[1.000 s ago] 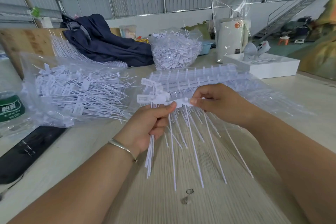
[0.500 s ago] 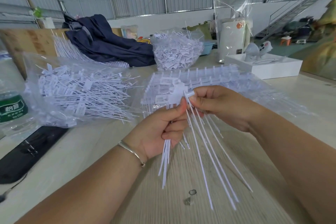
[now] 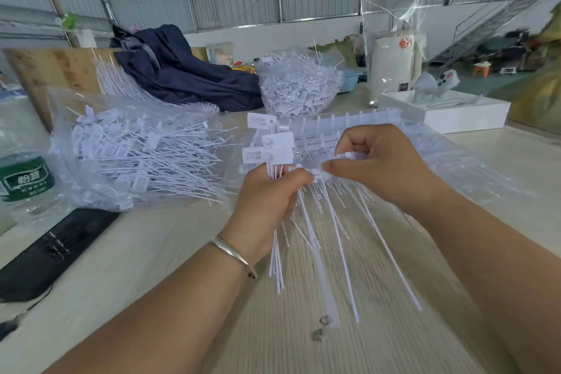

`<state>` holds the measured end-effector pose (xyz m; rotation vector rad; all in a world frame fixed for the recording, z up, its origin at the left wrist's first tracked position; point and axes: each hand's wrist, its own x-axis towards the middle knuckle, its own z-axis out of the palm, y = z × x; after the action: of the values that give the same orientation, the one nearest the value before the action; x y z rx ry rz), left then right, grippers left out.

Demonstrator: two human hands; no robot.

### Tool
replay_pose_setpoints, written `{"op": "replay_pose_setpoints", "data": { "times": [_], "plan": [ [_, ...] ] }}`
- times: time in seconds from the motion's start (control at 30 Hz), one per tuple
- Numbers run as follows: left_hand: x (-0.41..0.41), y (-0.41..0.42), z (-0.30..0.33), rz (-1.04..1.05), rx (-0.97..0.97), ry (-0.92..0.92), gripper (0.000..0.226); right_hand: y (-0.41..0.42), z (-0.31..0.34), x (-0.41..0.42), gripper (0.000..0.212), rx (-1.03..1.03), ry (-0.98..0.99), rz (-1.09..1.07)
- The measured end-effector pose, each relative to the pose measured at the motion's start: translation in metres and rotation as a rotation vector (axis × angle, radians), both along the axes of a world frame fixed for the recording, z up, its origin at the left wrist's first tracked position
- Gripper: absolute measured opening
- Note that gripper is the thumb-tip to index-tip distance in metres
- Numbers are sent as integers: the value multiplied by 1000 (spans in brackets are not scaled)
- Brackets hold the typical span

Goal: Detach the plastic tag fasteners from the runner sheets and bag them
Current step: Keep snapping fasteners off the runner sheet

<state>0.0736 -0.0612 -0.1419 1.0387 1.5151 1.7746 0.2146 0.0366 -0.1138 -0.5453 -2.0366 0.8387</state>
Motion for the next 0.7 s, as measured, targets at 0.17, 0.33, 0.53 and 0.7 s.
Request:
{"op": "replay_pose_setpoints", "data": {
  "times": [0.17, 0.33, 0.53, 0.7],
  "plan": [
    [-1, 0, -3, -26, 7, 81, 39, -2, -3, -1, 22, 37, -73, 22],
    [-3, -1, 0, -102, -4, -45, 19, 4, -3, 3, 24, -155, -24, 133],
    [-8, -8, 9, -365, -38, -344, 11, 8, -1, 5, 26, -312, 24, 308],
    [-8, -8, 9, -377, -78, -209, 15, 7, -2, 4, 34, -315, 22, 339]
  ]
}}
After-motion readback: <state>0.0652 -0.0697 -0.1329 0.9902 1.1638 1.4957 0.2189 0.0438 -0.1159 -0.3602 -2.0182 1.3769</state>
